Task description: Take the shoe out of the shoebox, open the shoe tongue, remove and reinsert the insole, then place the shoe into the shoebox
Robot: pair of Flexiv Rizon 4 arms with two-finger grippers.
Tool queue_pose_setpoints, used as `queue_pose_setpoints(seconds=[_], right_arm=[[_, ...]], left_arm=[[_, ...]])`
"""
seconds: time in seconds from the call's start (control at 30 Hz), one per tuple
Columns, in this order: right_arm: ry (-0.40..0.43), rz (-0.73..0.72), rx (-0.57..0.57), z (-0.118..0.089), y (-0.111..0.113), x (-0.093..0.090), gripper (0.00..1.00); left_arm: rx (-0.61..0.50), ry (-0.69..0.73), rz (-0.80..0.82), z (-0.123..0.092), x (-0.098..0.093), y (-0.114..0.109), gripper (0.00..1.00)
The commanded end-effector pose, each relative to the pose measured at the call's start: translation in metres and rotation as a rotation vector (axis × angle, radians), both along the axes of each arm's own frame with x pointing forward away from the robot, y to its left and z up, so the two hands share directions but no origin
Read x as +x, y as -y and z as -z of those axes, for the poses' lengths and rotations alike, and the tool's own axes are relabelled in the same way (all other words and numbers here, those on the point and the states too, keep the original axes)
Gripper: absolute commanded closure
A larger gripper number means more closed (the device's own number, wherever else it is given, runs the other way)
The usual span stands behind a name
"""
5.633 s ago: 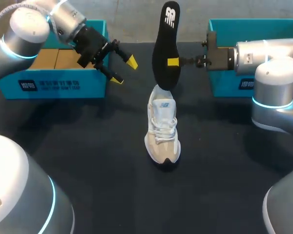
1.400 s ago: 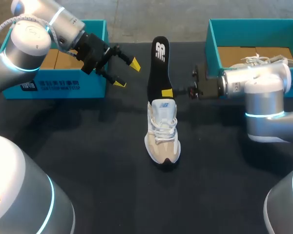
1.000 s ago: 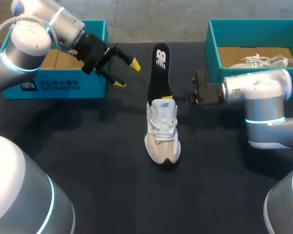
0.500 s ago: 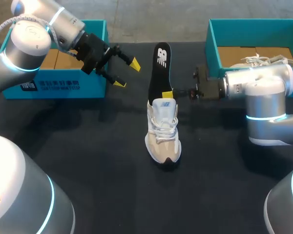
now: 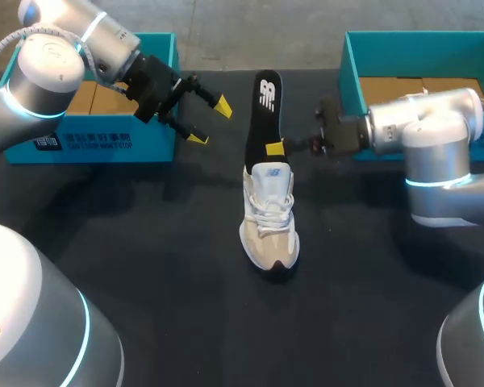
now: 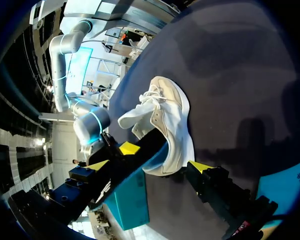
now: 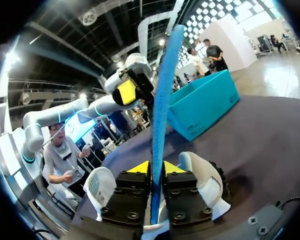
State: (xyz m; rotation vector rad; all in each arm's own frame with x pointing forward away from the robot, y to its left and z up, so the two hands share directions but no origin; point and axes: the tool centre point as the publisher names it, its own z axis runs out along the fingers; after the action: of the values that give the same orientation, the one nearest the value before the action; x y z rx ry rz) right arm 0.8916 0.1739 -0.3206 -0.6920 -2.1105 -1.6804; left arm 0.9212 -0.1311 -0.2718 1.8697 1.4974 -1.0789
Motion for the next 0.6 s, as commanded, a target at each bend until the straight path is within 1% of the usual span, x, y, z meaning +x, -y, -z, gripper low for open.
queue_pose_setpoints(seconds=[0.03,0.23,0.27,0.3,0.33,0.37,0.43,0.6], right_arm=[[-0.03,-0.045,-0.046,0.002,0.0,0.005,1.0],[-0.065,-0.071,-0.08,0.01,0.003,-0.005,1.0],[-0.084,-0.078,-0.096,0.014,0.006,-0.011,1.0],[-0.089,-0.08,-0.1,0.015,0.006,-0.013,1.0],[-0.089,-0.08,-0.1,0.015,0.006,-0.013,1.0],[-0.103,-0.087,-0.106,0.018,0.006,-0.02,1.0],[-0.113,-0.086,-0.106,0.021,0.006,-0.024,1.0],[-0.125,-0.079,-0.103,0.023,0.005,-0.031,1.0]], left_arm=[[0.003,0.002,-0.001,0.0,0.0,0.0,0.0],[0.003,0.002,-0.001,0.0,0.0,0.0,0.0],[0.003,0.002,-0.001,0.0,0.0,0.0,0.0],[0.003,0.002,-0.001,0.0,0.0,0.0,0.0],[0.003,0.002,-0.001,0.0,0.0,0.0,0.0],[0.003,0.002,-0.001,0.0,0.0,0.0,0.0],[0.003,0.002,-0.001,0.0,0.0,0.0,0.0],[0.003,0.002,-0.001,0.0,0.0,0.0,0.0]])
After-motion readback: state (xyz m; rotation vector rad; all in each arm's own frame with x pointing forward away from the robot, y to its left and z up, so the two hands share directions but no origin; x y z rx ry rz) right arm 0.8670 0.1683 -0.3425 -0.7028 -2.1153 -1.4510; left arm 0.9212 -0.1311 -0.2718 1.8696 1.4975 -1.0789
